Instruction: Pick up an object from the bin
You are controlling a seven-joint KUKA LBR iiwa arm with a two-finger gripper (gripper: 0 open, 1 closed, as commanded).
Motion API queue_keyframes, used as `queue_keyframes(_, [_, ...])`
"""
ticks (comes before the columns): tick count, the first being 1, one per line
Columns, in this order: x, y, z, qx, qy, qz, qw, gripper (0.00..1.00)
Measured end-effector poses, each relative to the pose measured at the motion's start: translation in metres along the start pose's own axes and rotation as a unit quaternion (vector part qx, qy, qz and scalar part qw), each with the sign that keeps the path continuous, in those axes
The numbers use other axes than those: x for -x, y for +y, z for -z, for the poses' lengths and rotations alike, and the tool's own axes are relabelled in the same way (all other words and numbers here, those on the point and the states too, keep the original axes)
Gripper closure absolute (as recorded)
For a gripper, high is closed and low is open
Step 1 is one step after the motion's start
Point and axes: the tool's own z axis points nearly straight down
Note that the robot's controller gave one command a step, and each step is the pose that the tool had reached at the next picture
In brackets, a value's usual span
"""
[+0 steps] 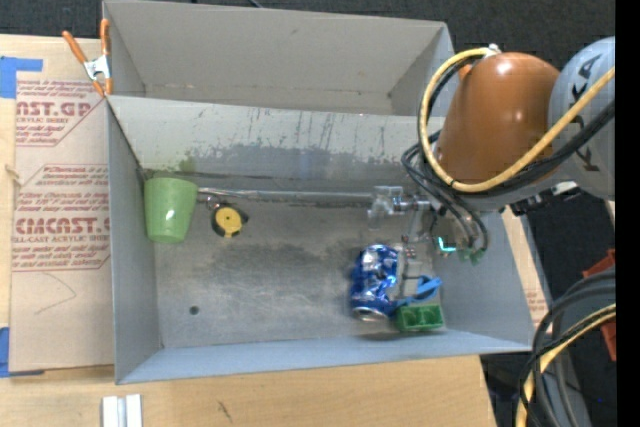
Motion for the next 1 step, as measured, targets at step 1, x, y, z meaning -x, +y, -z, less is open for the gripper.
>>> queue_keyframes(1, [0.0148, -0.0479, -0.1422, 0.0, -0.0005, 0.172, 0.9851, 0.0])
